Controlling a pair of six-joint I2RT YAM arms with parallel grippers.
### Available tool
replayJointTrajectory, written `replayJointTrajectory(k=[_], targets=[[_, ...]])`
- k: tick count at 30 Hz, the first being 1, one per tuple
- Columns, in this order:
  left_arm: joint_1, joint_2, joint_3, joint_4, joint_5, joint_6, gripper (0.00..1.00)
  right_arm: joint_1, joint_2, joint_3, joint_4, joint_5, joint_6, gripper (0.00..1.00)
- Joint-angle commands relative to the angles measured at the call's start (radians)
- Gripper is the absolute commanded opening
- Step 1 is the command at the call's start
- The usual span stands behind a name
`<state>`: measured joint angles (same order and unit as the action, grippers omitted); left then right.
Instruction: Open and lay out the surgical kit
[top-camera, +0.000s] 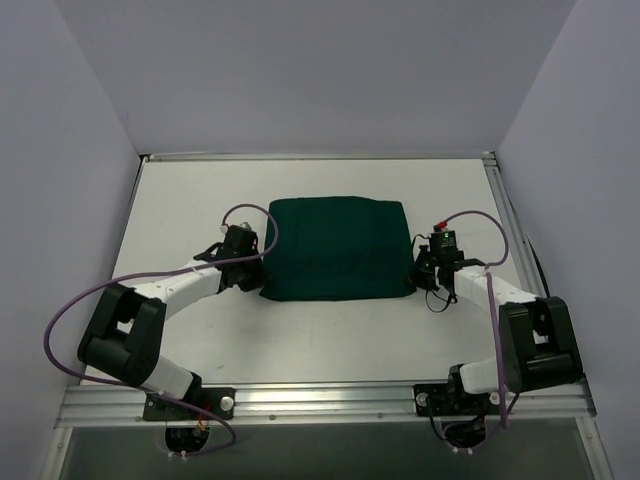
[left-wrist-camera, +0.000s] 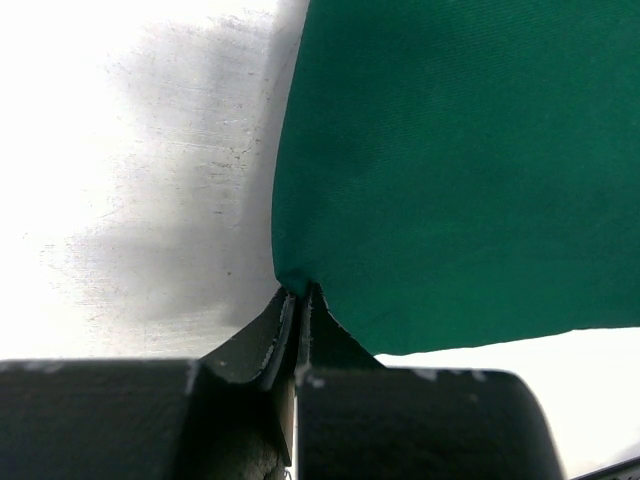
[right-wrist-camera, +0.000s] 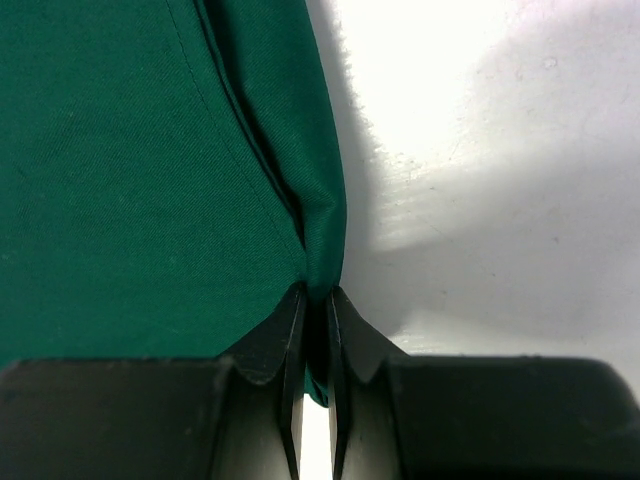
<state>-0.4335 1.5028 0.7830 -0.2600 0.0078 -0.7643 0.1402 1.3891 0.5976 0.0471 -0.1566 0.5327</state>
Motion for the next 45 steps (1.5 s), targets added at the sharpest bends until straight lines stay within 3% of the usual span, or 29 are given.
replayJointTrajectory(k=[1, 5, 8, 9, 12, 16, 21, 26, 30, 33, 45], targets=[[0.004, 0.008, -0.002, -0.030, -0.057, 0.010, 0.02, -0.004, -0.033, -0.031, -0.043, 0.060, 0.012, 0.00], [0.001, 0.004, -0.008, -0.030, -0.054, 0.002, 0.02, -0.004, -0.042, -0.039, -0.043, 0.075, 0.013, 0.00], [0.001, -0.010, -0.021, -0.031, -0.068, -0.009, 0.05, -0.004, -0.047, -0.032, -0.043, 0.081, 0.013, 0.07], [0.001, -0.024, -0.025, -0.036, -0.072, -0.013, 0.20, -0.002, -0.051, -0.030, -0.043, 0.080, 0.013, 0.11], [0.001, -0.065, -0.030, -0.059, -0.091, -0.024, 0.38, -0.002, -0.079, -0.012, -0.079, 0.091, 0.009, 0.25], [-0.013, -0.147, 0.010, -0.132, -0.133, -0.027, 0.62, -0.002, -0.140, 0.040, -0.139, 0.112, -0.010, 0.51], [-0.111, -0.248, 0.107, -0.246, -0.231, -0.035, 0.85, 0.006, -0.278, 0.137, -0.251, 0.140, -0.030, 0.72], [-0.284, -0.231, 0.266, -0.291, -0.350, -0.062, 0.88, 0.012, -0.464, 0.287, -0.334, 0.154, -0.053, 0.79], [-0.405, -0.106, 0.399, -0.285, -0.411, -0.063, 0.88, 0.013, -0.596, 0.382, -0.348, 0.175, -0.085, 0.94], [-0.479, 0.012, 0.517, -0.286, -0.445, -0.037, 0.88, 0.015, -0.651, 0.453, -0.363, 0.134, -0.102, 1.00], [-0.683, 0.482, 0.965, -0.355, -0.566, 0.033, 0.88, 0.015, -0.759, 0.482, -0.365, 0.045, -0.122, 1.00]])
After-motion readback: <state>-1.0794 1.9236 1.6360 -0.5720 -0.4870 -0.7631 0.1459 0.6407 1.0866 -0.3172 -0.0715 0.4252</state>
